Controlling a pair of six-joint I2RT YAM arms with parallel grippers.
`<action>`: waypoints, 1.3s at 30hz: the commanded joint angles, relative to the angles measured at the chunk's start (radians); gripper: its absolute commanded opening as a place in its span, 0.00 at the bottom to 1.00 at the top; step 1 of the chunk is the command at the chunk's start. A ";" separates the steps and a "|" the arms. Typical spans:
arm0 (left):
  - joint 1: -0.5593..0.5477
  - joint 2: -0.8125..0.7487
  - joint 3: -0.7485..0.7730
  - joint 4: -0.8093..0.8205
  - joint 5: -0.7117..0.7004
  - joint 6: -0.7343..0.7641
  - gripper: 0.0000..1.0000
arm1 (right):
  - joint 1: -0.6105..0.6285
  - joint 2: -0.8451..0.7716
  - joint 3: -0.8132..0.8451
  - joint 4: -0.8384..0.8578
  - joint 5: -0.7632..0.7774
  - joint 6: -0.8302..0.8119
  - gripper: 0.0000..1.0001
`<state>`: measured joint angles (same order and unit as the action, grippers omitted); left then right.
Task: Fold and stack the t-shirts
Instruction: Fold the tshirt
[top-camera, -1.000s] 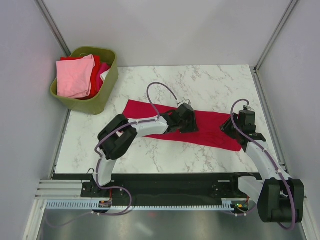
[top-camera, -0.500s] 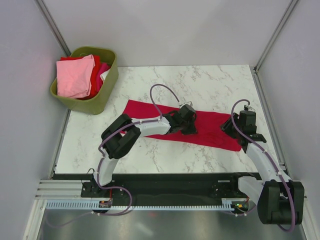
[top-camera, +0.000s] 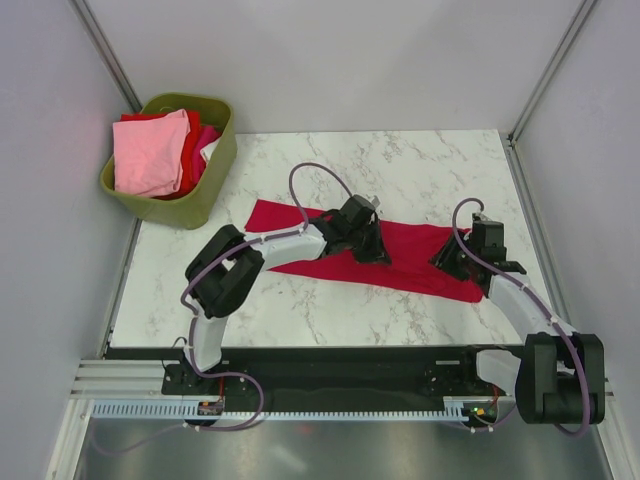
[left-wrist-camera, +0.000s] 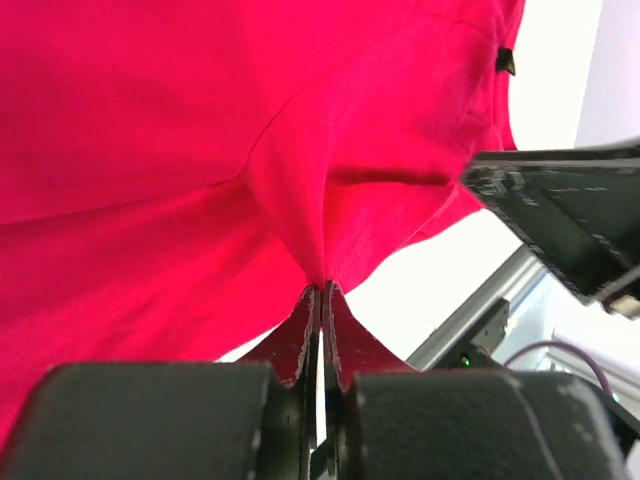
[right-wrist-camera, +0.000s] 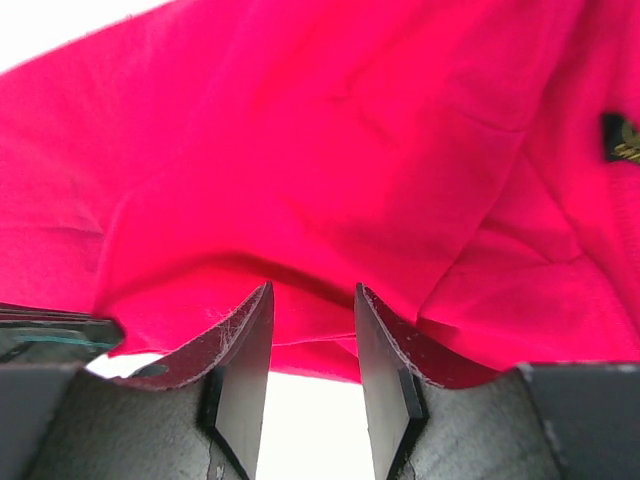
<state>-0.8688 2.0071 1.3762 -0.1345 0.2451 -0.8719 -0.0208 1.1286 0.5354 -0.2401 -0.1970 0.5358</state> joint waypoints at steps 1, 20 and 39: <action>0.019 -0.021 0.017 -0.016 0.105 0.056 0.02 | 0.013 0.029 0.040 0.024 -0.042 -0.030 0.46; 0.070 0.050 0.064 -0.068 0.187 0.109 0.06 | 0.143 -0.096 -0.055 -0.042 -0.094 0.093 0.43; 0.082 -0.343 -0.104 -0.246 -0.242 0.237 0.55 | 0.142 -0.115 0.121 -0.159 0.346 0.087 0.39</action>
<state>-0.7975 1.7638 1.2850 -0.3225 0.1558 -0.7193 0.1215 0.9977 0.6079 -0.4076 0.0860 0.6315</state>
